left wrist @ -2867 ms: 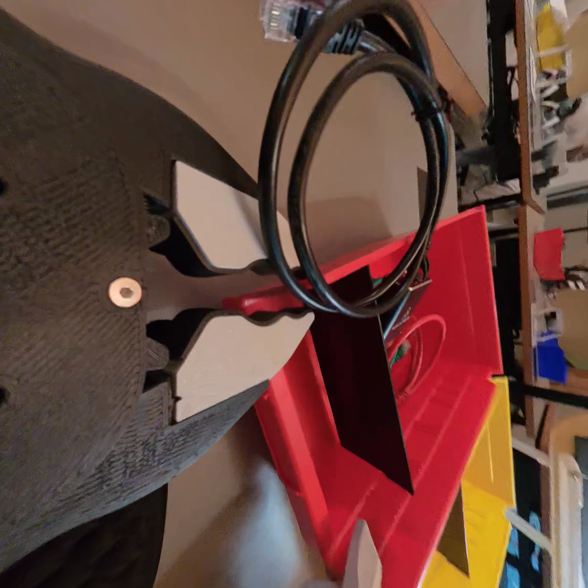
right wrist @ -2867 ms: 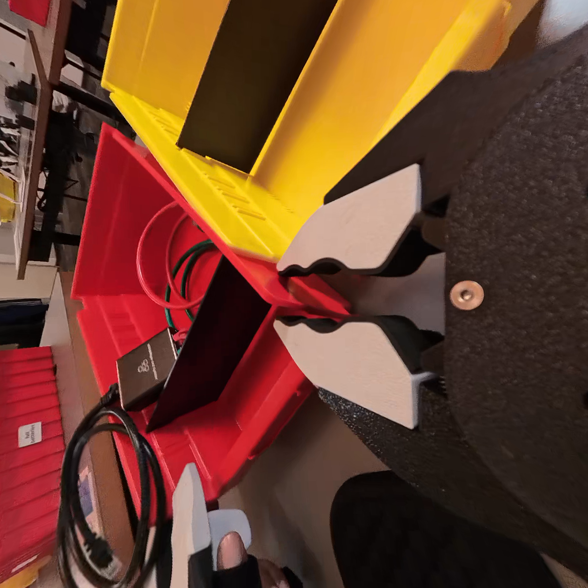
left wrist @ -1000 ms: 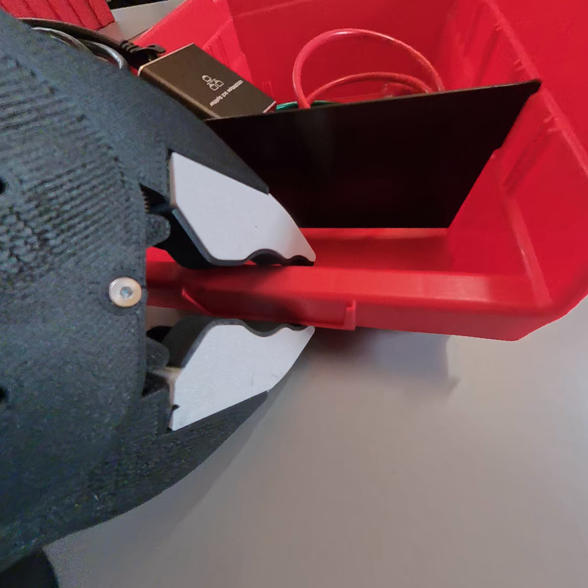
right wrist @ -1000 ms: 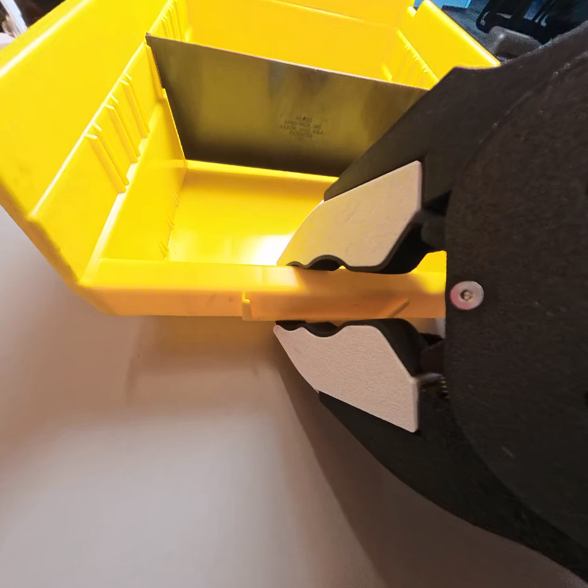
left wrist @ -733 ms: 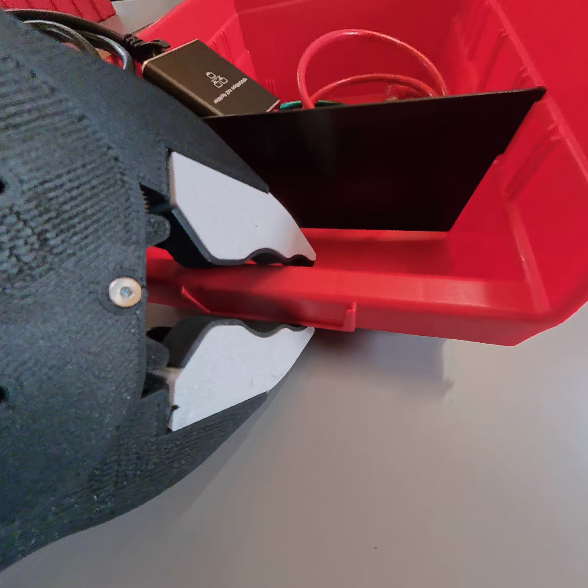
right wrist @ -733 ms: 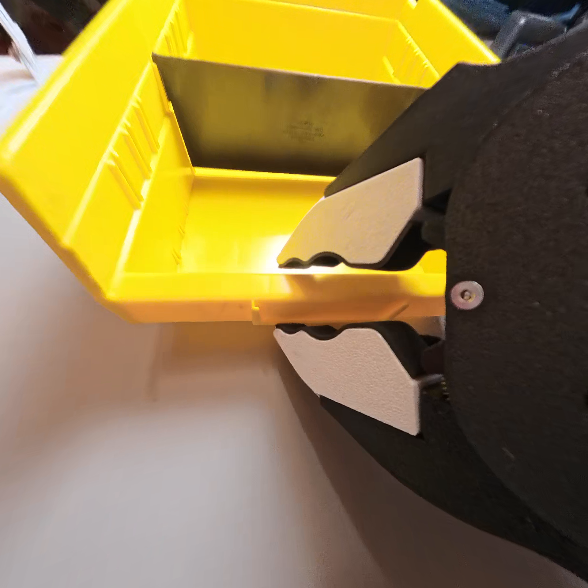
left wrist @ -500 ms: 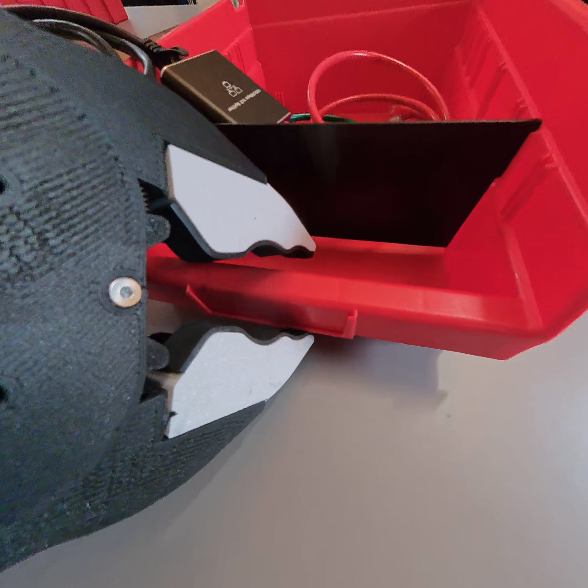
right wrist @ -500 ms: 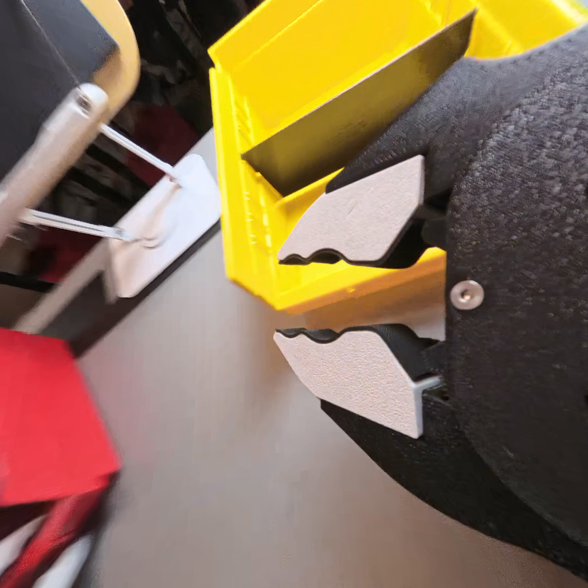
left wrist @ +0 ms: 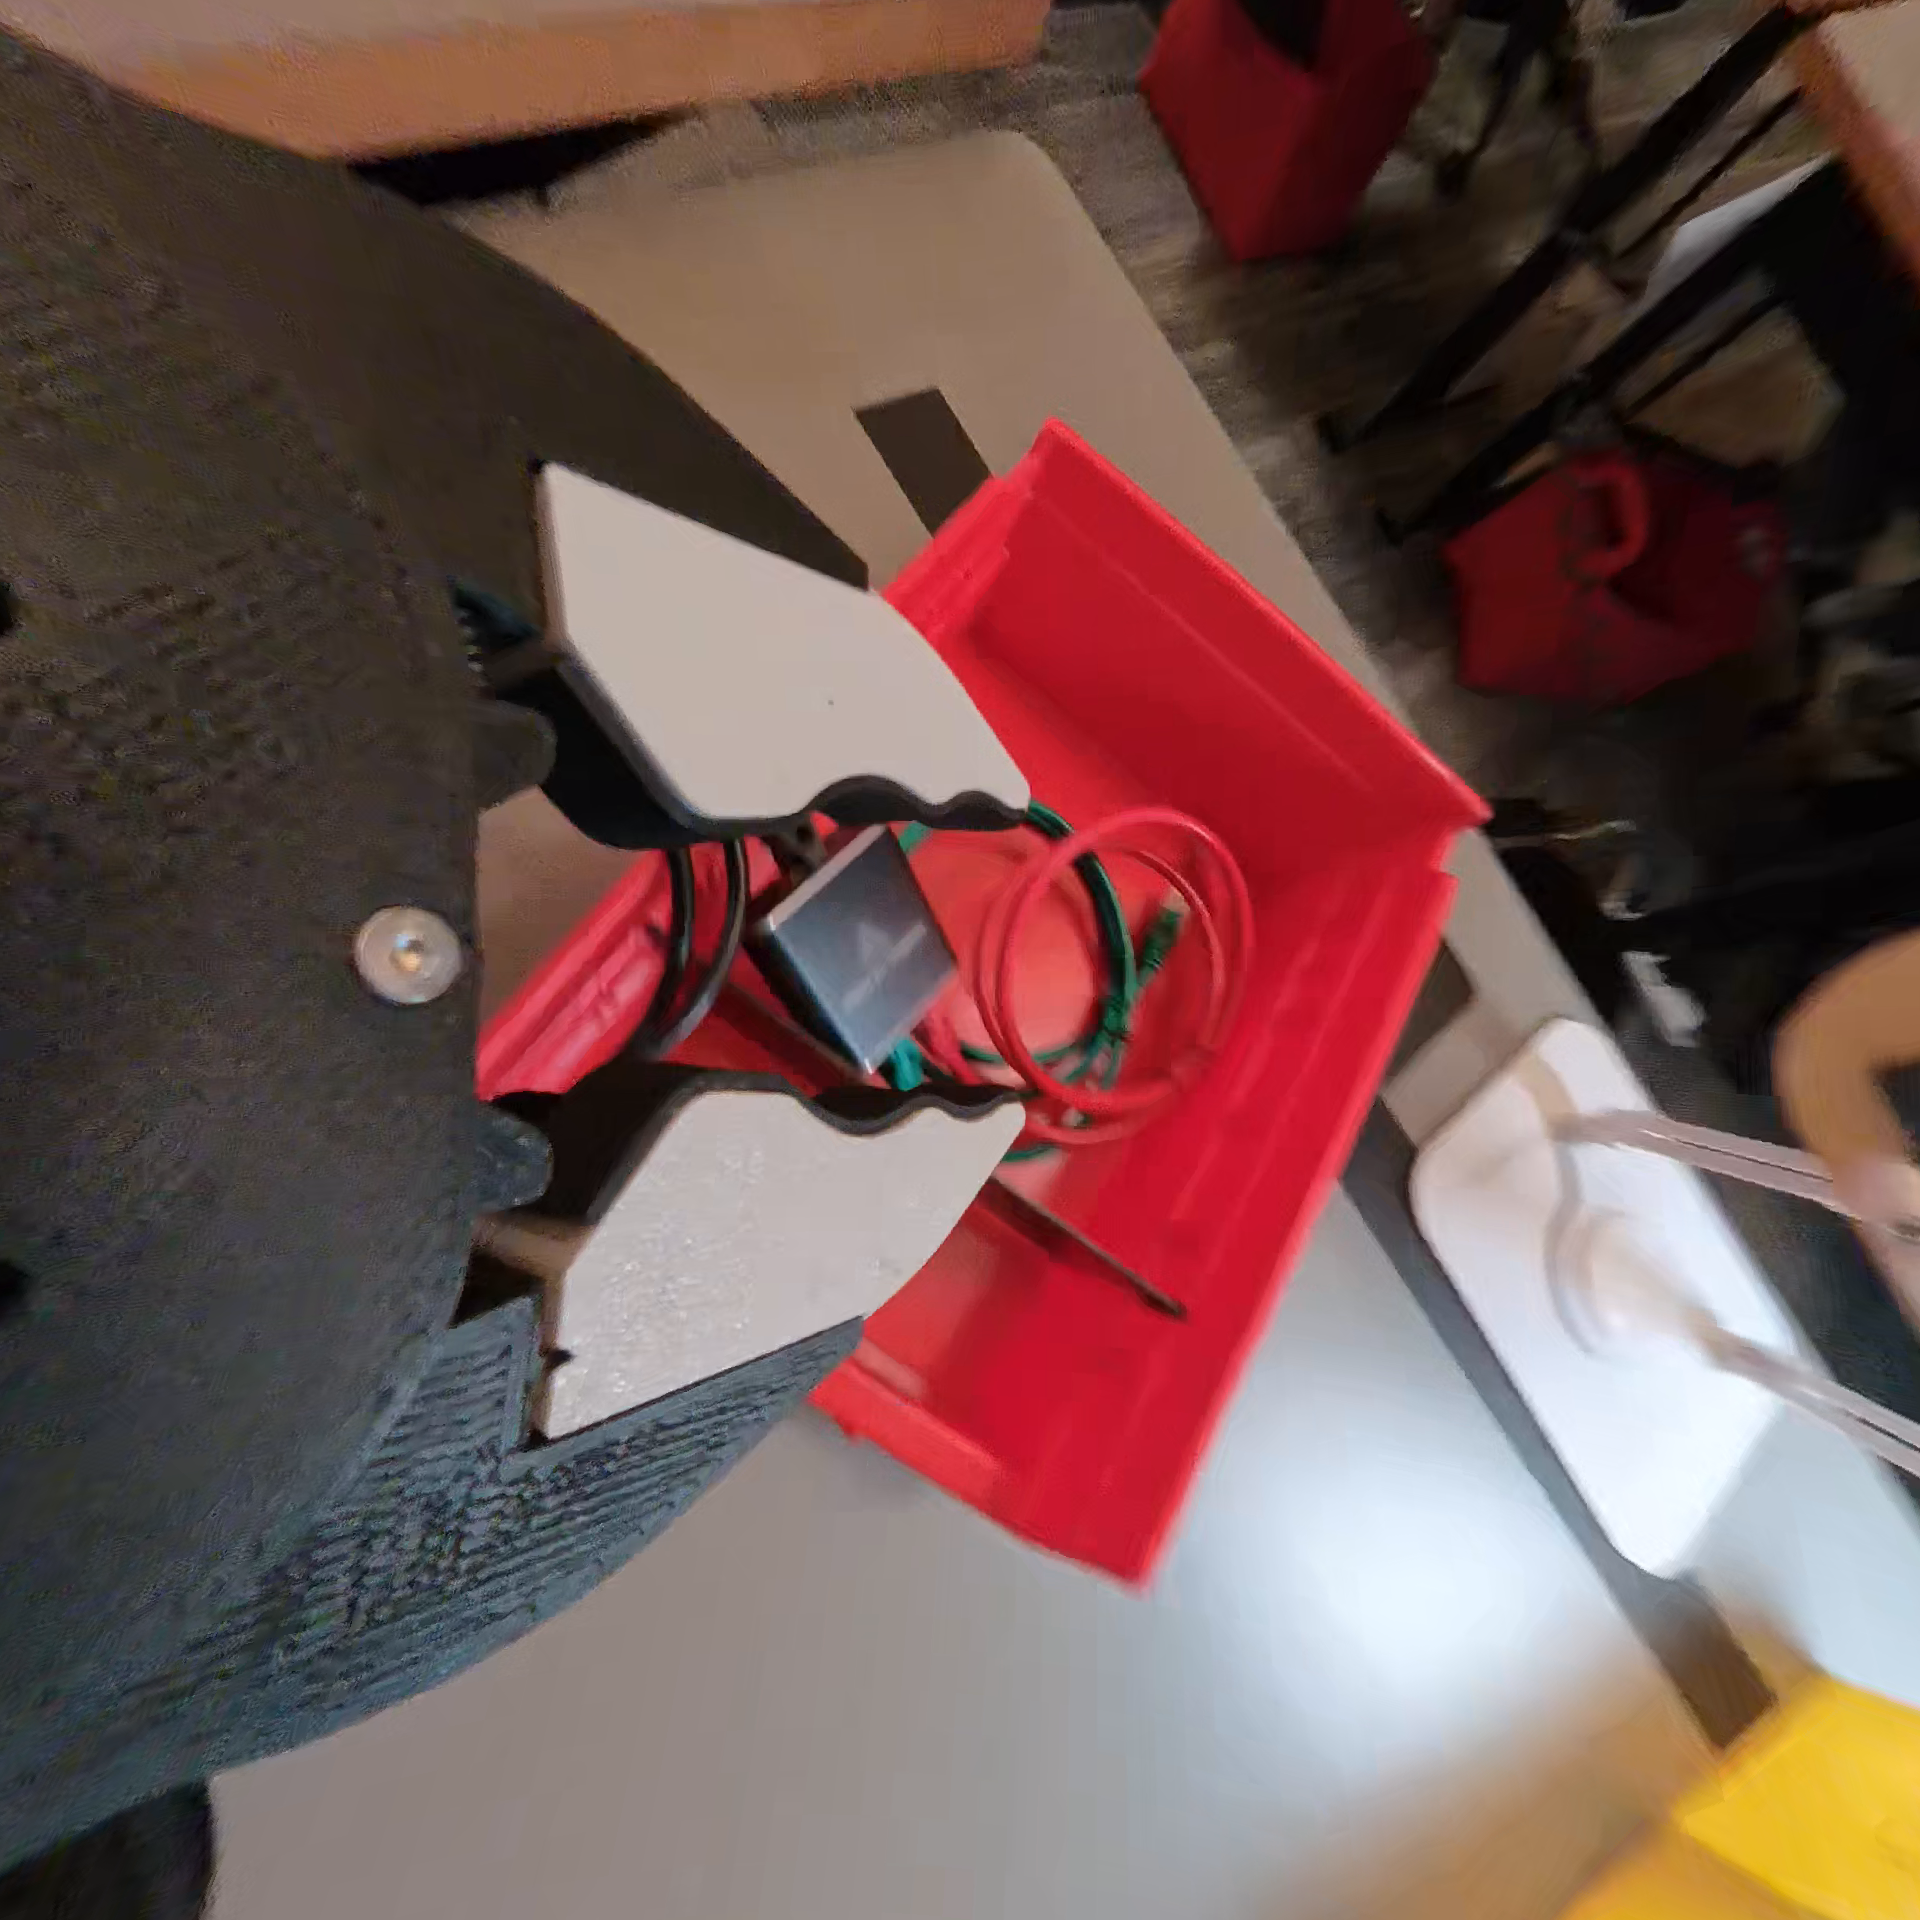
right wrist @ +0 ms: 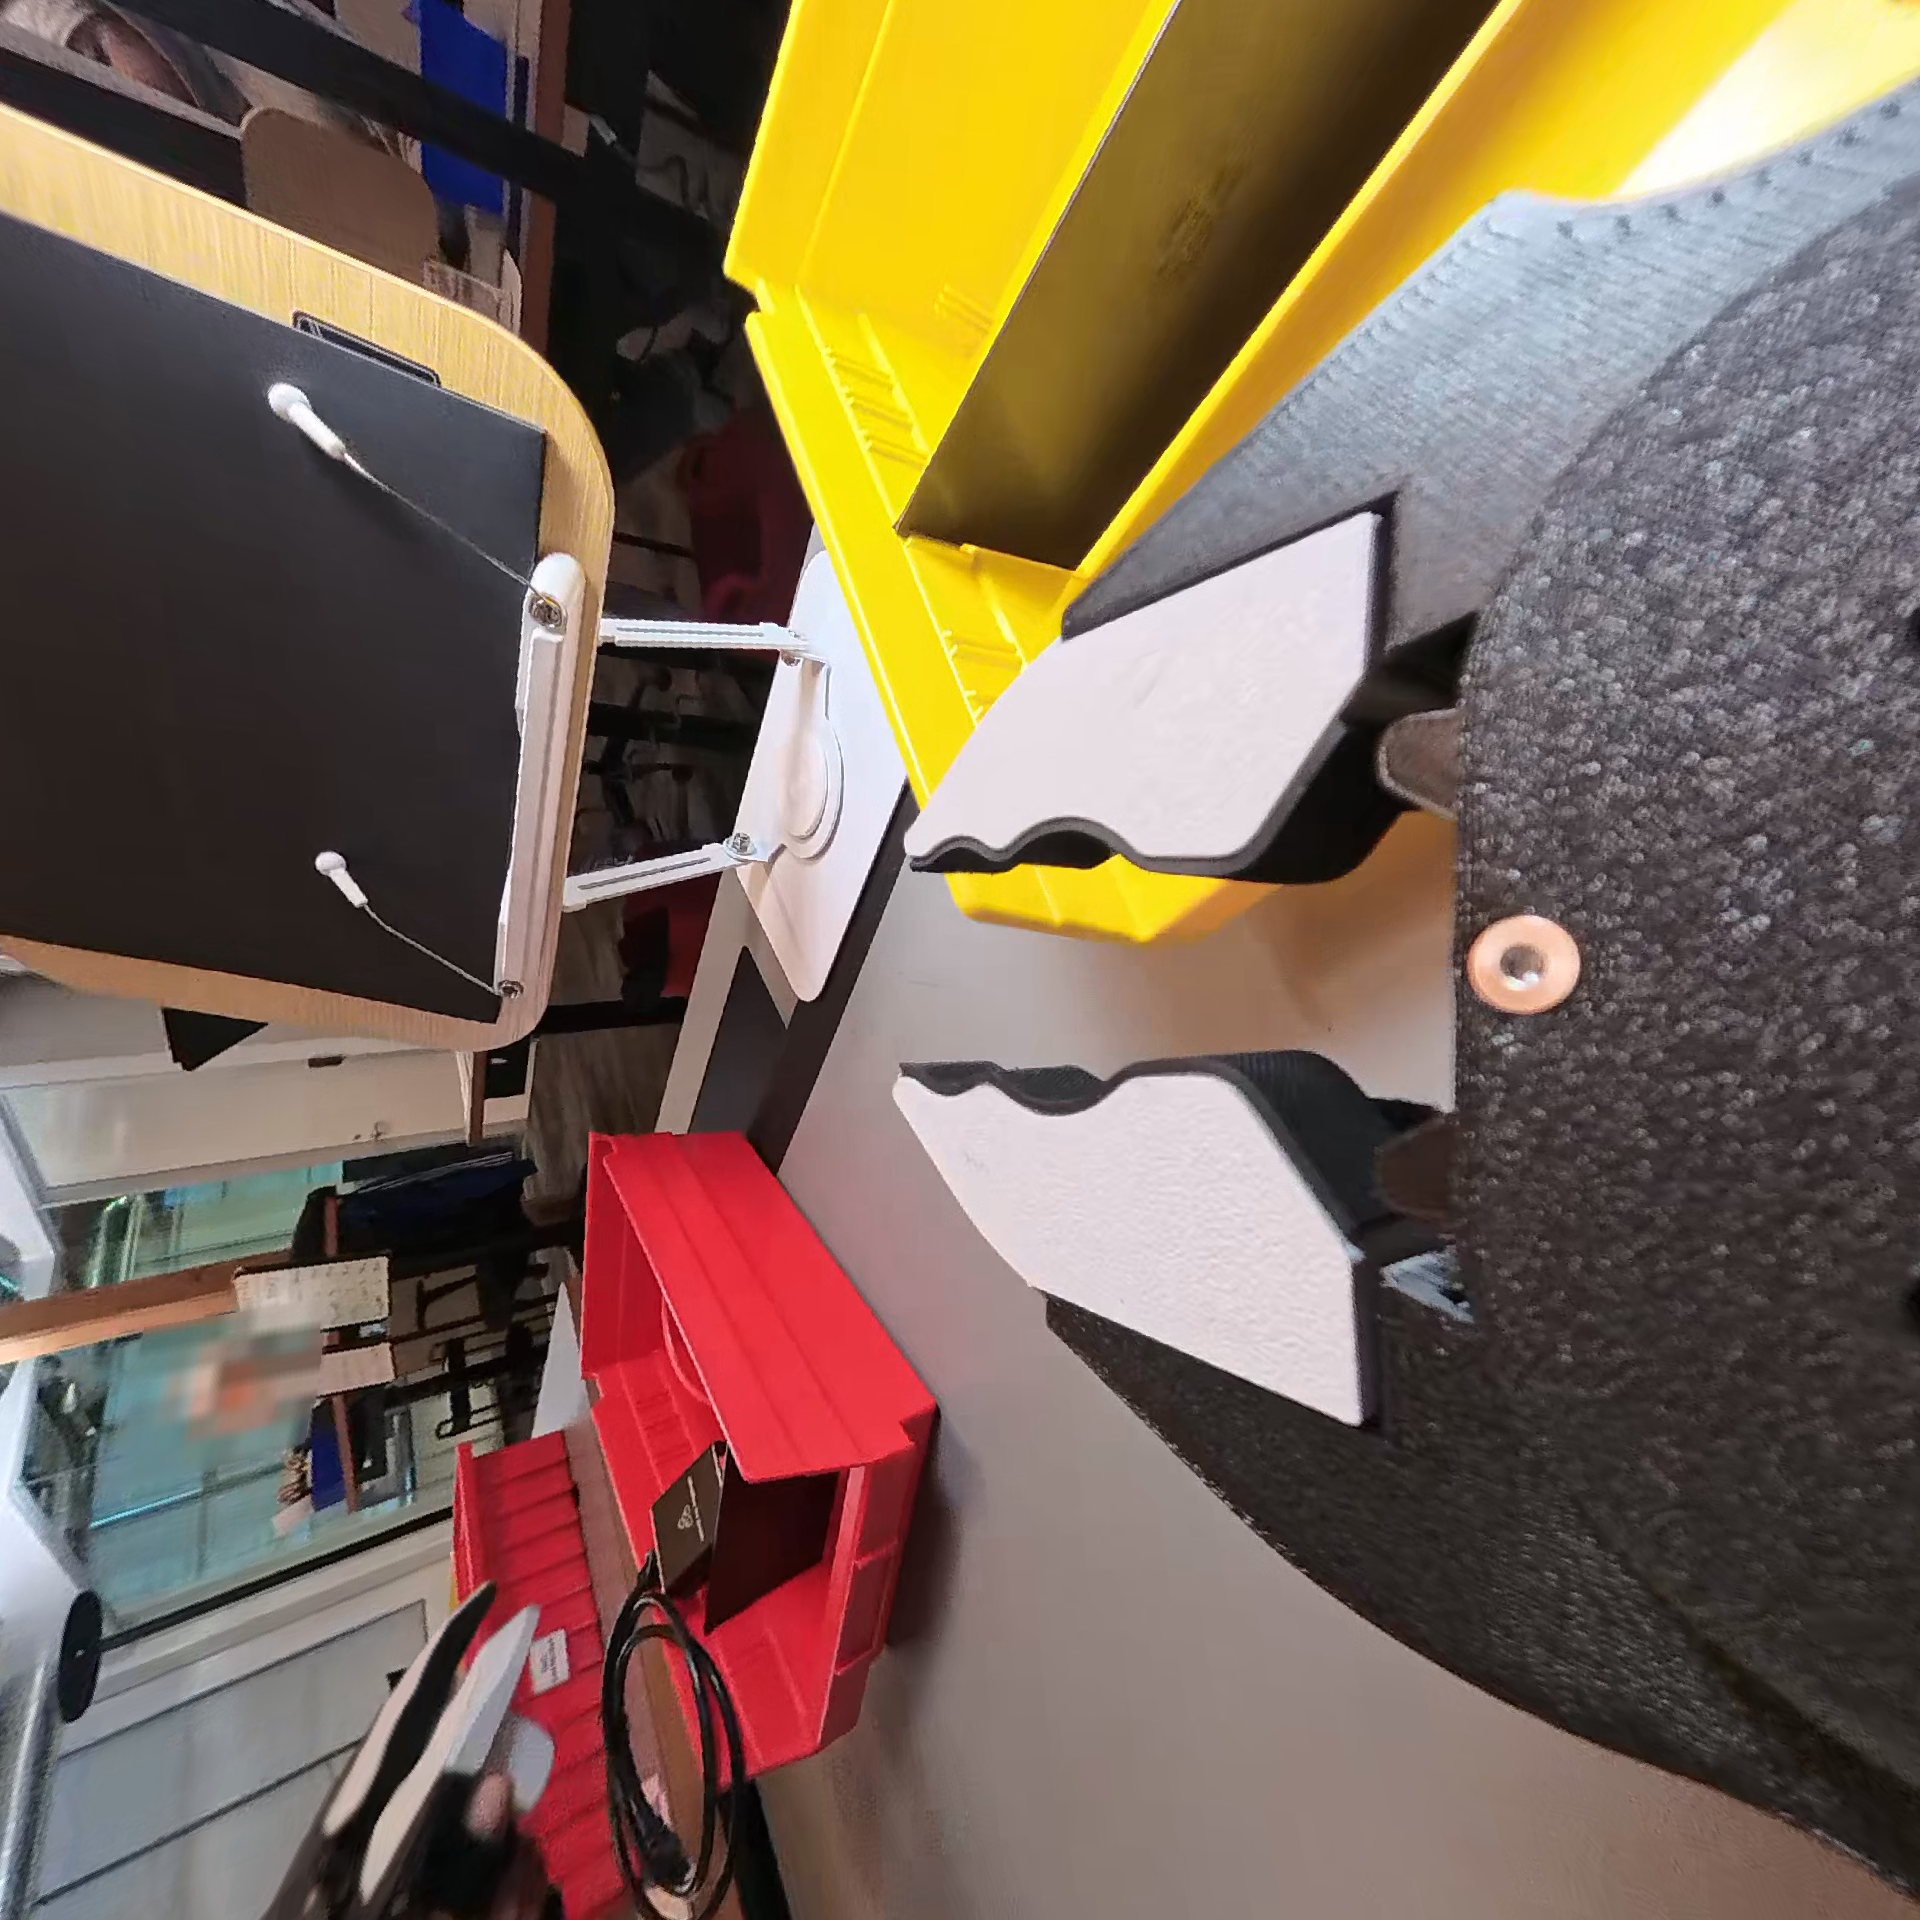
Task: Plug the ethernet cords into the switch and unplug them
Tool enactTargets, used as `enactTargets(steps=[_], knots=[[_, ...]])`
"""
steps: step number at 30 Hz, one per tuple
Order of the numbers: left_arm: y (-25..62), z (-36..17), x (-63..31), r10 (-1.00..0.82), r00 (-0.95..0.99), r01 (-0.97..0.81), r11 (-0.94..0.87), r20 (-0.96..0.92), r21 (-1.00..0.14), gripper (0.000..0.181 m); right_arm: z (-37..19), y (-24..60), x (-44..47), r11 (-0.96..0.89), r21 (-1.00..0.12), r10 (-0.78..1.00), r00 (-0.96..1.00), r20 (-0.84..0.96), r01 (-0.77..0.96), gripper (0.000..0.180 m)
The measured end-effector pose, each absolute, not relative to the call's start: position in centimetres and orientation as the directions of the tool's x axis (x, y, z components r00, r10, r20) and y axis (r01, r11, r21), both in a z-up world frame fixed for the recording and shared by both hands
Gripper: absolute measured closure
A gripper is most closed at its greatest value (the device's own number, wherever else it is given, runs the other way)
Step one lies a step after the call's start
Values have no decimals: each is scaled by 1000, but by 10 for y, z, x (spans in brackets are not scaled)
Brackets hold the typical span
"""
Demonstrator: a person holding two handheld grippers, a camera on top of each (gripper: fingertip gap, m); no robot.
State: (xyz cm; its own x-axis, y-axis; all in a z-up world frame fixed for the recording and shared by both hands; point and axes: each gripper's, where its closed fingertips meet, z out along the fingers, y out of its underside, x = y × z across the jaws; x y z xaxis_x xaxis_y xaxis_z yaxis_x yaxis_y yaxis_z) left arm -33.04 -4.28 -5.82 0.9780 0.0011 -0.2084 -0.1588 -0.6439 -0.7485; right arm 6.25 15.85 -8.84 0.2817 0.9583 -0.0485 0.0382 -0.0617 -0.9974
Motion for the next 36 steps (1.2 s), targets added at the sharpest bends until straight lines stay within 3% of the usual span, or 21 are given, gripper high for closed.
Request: enactTargets(steps=[1, 7, 11, 17, 20, 33, 36], knots=[[-41, -65, -340, -37, 971, -195, -696, -237, -691, 133, -89, 159, 64, -62, -997, 959, 279, -50, 35, 145], [-51, -127, -353, -398, 882, -449, -871, -252, -199, 124, -89, 158, 69, -49, -998, 969, 245, -40, 29, 147], [-53, -147, -359, -474, 866, -485, -874, -161, -32, 117, -96, 157, 67, -65, -997, 974, 222, -53, 46, 148], [-58, -159, -361, -456, 890, -457, -885, 30, 86, 110, -102, 152, 65, -51, -996, 982, 187, -35, 79, 150], [-61, -162, -358, -436, 894, -447, -888, 106, 112, 116, -105, 153, 64, -58, -994, 983, 180, -41, 88, 151], [-66, -177, -345, -273, 882, -351, -925, 384, 149, 123, -116, 154, 62, -94, -988, 986, 152, -75, 120, 151], [-62, -173, -344, -312, 874, -372, -923, 372, 99, 123, -115, 156, 64, -93, -989, 985, 157, -74, 115, 152]])
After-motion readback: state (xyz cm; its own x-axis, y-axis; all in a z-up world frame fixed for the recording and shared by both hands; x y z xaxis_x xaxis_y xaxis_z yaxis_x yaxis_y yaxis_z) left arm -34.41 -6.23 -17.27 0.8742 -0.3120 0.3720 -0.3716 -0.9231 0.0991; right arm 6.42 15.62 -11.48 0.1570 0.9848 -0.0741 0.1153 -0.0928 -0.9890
